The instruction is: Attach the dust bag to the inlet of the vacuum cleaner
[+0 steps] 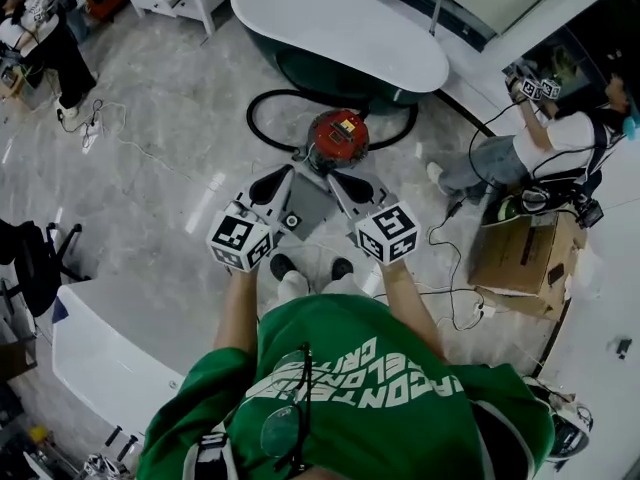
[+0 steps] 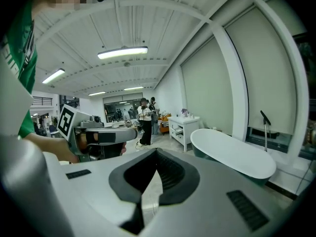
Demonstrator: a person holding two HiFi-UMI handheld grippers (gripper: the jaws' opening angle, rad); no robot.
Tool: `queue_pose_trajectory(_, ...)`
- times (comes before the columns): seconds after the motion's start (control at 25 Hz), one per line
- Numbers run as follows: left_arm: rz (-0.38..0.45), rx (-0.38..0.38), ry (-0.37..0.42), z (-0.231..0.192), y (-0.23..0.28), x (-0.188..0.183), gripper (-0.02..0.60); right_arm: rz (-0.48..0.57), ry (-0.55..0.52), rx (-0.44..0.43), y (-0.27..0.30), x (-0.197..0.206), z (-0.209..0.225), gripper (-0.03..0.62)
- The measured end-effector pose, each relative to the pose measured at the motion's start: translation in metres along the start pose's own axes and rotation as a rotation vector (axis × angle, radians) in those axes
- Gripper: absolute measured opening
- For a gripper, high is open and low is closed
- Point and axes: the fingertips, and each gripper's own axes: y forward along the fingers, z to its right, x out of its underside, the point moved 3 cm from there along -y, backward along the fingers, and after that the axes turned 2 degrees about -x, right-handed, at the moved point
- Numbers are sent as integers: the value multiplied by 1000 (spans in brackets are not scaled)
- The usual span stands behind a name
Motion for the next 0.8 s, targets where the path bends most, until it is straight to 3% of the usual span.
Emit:
queue_pose_trajectory(0.36, -27, 53, -1, -16, 12, 10, 3, -24, 9, 55, 6, 6, 10, 8)
queue_pose_trajectory(0.8, -57, -51, -8, -40, 38, 42, 3, -64, -7, -53, 40, 33, 52, 8)
